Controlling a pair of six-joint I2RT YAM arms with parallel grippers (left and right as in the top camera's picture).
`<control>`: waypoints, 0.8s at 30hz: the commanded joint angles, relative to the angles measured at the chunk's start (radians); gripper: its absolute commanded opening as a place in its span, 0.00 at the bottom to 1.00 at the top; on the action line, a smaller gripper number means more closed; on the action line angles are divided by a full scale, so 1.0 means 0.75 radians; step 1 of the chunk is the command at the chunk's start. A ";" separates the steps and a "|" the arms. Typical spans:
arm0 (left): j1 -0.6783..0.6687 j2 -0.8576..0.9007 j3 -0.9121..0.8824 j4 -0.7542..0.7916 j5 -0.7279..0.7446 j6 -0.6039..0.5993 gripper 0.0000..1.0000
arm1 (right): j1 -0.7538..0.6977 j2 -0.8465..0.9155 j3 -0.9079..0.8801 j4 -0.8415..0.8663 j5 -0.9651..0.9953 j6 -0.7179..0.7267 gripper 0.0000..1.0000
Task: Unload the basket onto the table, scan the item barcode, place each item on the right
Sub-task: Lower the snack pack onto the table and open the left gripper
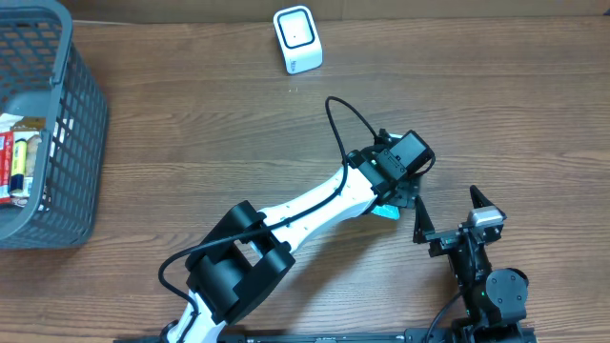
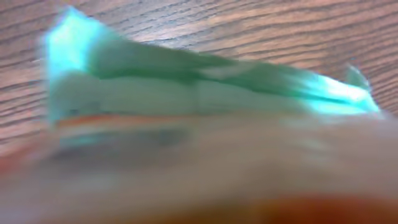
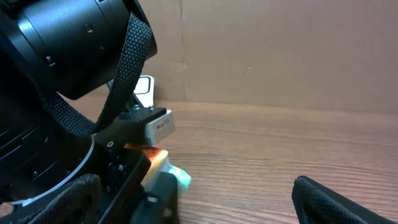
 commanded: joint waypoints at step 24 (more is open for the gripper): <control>0.064 -0.122 0.348 -0.281 -0.100 0.446 0.99 | -0.009 -0.012 -0.014 0.007 0.012 -0.006 1.00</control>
